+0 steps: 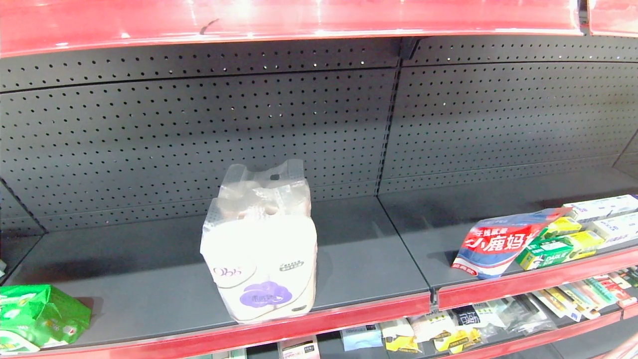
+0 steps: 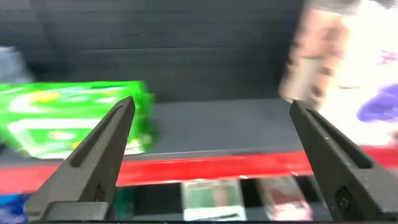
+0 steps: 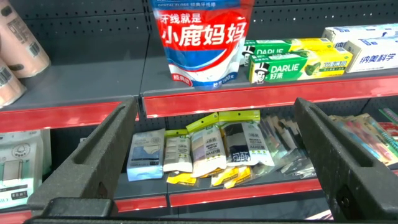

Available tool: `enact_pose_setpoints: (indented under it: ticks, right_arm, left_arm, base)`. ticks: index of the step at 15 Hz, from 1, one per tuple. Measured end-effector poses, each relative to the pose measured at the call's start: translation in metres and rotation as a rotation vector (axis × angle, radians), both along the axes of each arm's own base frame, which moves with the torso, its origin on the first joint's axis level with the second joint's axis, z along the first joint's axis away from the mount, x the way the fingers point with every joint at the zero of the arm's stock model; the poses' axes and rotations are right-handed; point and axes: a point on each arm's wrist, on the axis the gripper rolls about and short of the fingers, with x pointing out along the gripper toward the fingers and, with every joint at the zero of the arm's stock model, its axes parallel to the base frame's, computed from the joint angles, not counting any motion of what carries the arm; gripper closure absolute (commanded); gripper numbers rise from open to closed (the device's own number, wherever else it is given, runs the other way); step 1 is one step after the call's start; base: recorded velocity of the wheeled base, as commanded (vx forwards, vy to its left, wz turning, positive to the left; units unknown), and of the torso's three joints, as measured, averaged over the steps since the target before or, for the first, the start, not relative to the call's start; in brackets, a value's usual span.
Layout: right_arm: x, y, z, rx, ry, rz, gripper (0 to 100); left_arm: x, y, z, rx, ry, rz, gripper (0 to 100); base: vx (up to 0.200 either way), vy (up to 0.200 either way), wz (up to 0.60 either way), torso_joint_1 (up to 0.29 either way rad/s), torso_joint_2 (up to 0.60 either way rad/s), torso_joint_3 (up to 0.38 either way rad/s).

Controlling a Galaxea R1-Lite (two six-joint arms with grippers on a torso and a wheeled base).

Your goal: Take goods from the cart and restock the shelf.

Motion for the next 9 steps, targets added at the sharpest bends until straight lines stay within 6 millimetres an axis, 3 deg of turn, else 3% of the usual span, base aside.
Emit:
enact_pose_setpoints:
  ticks: [2,7,9]
  right_arm:
    - [0.0,0.0,0.0,0.0,0.0,0.0,0]
    - [0.0,0.0,-0.0001,-0.001,0.001,0.0,0]
    - [0.0,0.0,0.0,-0.001,0.0,0.001,0]
  left_arm:
    - [-0.0003,0.0008,0.0,-0.012,-0.003,0.038,0]
    - [-0.0005,-0.0039,0.0049,0.024,-0.039,-0.174,0]
    - [-0.0004,-0.0041,0.0036,0.035,-0.027,-0.18,0]
  base:
    - [0.0,0.0,0.0,0.0,0.0,0.0]
    - [0.0,0.0,0.0,0.0,0.0,0.0]
    - [0.0,0.0,0.0,0.0,0.0,0.0]
